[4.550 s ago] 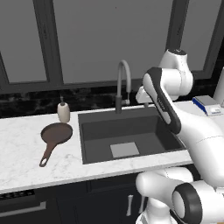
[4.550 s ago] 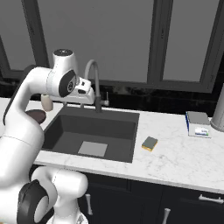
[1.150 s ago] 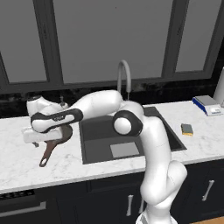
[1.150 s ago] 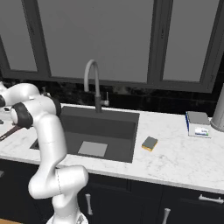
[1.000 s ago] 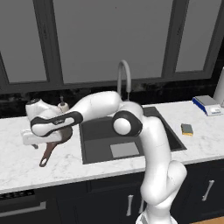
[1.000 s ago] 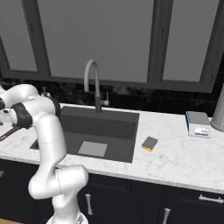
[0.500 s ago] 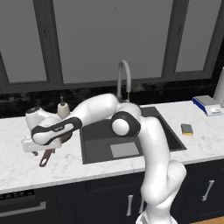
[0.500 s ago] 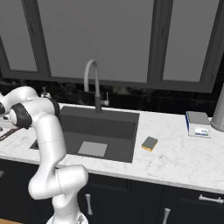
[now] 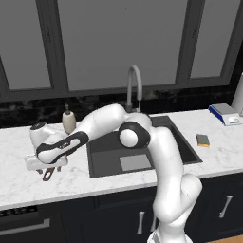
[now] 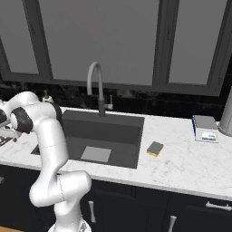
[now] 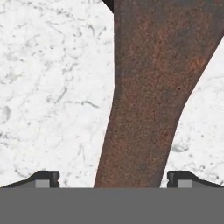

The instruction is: Pick the pan and sponge and place them into the sink. Then turn on the water.

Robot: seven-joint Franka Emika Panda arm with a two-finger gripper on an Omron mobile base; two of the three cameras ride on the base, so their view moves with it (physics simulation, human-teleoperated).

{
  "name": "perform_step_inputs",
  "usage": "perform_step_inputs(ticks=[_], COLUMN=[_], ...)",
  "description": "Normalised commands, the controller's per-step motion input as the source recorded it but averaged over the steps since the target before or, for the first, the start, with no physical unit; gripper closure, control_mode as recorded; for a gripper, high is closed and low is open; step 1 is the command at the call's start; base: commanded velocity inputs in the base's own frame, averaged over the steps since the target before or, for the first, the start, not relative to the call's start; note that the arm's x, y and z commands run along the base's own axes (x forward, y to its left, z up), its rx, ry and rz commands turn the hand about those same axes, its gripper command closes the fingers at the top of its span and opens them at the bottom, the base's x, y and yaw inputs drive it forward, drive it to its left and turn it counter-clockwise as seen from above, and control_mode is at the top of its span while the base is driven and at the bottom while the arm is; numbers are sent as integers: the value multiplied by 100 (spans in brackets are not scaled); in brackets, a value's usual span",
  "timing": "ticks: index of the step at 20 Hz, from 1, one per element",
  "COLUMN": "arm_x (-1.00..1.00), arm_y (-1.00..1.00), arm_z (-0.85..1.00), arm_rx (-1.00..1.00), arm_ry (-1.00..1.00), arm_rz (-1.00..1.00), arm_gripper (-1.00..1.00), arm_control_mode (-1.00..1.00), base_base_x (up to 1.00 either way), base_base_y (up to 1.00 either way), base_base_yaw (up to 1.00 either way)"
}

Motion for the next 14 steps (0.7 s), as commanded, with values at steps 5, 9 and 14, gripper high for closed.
perform_step_inputs(ticks=[5, 9, 14], arm_x=[0, 0, 0], arm_y=[0, 0, 0], arm_z=[-15, -5, -3], arm_rx=[0, 0, 0], arm_ry=[-2, 0, 0], arm_rz=[0, 0, 0], arm_gripper=[-100, -100, 100], arm_control_mode=[-100, -100, -100], base_base_x=[0, 0, 0], base_base_y=[0, 0, 0], base_base_yaw=[0, 0, 0])
